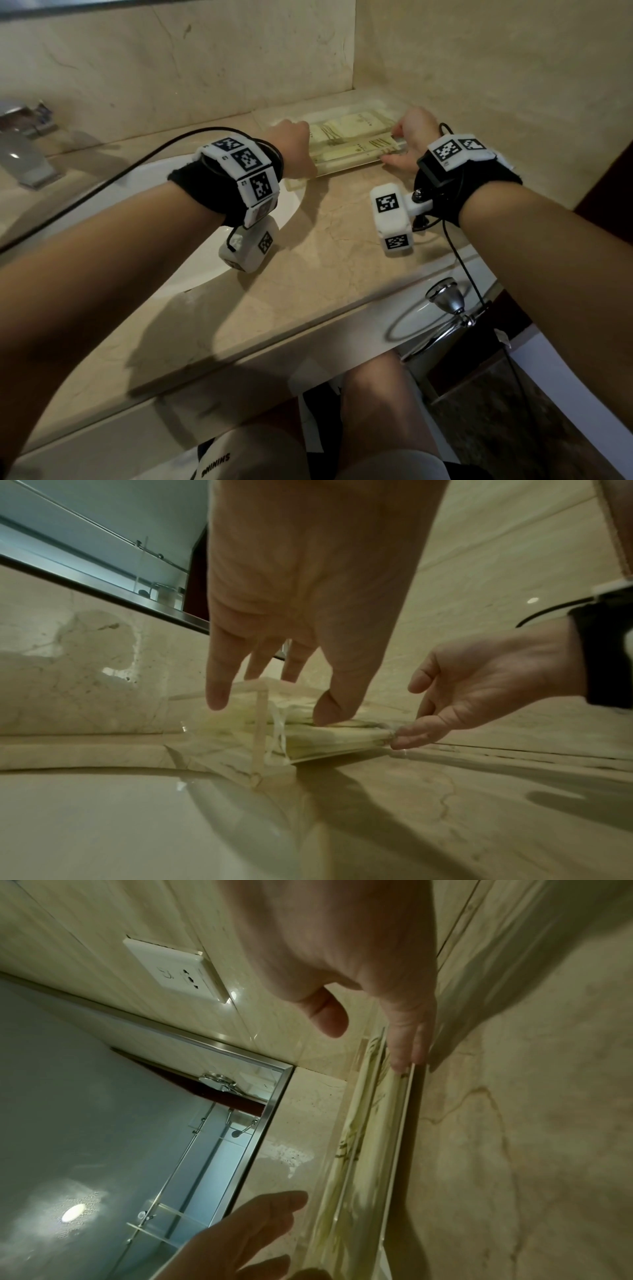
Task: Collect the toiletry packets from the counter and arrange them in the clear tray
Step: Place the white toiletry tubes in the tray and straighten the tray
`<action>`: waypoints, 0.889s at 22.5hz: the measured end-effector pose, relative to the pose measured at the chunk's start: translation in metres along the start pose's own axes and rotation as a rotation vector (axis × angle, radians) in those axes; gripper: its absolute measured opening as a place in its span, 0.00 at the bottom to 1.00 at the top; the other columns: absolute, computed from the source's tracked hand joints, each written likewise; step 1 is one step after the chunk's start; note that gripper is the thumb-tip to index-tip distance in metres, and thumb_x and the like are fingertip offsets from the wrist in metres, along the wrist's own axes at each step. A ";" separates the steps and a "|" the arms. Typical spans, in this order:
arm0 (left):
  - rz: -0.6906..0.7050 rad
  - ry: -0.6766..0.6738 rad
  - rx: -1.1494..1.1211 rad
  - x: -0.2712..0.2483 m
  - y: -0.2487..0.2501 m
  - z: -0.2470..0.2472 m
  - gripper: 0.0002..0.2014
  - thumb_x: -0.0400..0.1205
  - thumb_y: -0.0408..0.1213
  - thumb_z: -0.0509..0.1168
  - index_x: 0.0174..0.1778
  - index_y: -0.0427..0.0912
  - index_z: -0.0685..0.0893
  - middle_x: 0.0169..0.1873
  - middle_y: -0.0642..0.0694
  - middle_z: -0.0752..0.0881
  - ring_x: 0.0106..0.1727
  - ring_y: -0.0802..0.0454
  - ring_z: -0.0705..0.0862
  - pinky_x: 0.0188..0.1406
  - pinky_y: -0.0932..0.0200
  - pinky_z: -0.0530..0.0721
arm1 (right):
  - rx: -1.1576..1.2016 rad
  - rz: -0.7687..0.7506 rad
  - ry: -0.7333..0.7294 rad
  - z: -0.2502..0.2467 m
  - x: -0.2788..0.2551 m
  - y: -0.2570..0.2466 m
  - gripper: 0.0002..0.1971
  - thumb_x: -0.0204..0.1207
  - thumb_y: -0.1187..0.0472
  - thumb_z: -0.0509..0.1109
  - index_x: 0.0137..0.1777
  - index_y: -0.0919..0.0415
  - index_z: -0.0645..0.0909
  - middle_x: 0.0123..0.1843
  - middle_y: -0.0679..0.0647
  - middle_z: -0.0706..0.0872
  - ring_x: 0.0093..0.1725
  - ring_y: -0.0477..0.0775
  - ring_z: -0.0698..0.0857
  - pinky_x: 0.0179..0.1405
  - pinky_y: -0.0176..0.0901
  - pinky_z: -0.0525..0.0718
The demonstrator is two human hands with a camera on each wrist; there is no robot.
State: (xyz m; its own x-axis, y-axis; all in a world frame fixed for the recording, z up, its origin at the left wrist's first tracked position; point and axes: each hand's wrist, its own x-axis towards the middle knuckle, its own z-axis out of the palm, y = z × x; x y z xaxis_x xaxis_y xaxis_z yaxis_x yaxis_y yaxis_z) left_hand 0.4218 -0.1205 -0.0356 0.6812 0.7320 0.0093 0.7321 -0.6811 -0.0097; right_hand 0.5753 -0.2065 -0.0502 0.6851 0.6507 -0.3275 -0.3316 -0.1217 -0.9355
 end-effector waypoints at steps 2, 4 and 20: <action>0.006 -0.017 -0.001 0.005 -0.002 0.000 0.27 0.79 0.40 0.67 0.72 0.32 0.73 0.65 0.34 0.79 0.64 0.37 0.80 0.54 0.50 0.80 | -0.086 -0.070 -0.018 0.003 0.006 -0.002 0.21 0.82 0.65 0.53 0.74 0.62 0.70 0.07 0.36 0.74 0.19 0.40 0.84 0.65 0.54 0.81; 0.022 -0.013 0.028 0.008 -0.003 -0.001 0.23 0.79 0.39 0.67 0.67 0.29 0.78 0.53 0.34 0.84 0.55 0.37 0.83 0.45 0.52 0.78 | -0.094 -0.094 -0.026 0.004 0.006 -0.003 0.13 0.81 0.65 0.54 0.59 0.55 0.77 0.11 0.43 0.80 0.27 0.44 0.83 0.69 0.55 0.79; -0.176 0.012 -0.377 0.012 -0.023 -0.003 0.40 0.76 0.51 0.66 0.79 0.35 0.59 0.77 0.36 0.66 0.77 0.37 0.66 0.74 0.41 0.71 | -0.218 -0.101 -0.055 0.016 0.018 -0.017 0.06 0.81 0.64 0.54 0.48 0.59 0.73 0.49 0.54 0.70 0.36 0.45 0.73 0.48 0.44 0.83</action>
State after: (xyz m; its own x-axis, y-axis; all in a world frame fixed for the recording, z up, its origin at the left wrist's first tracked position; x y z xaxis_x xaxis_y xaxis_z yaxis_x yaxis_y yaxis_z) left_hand 0.4131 -0.0966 -0.0320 0.5441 0.8390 -0.0102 0.7847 -0.5045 0.3600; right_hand 0.5831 -0.1807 -0.0380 0.6693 0.7068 -0.2289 -0.1111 -0.2094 -0.9715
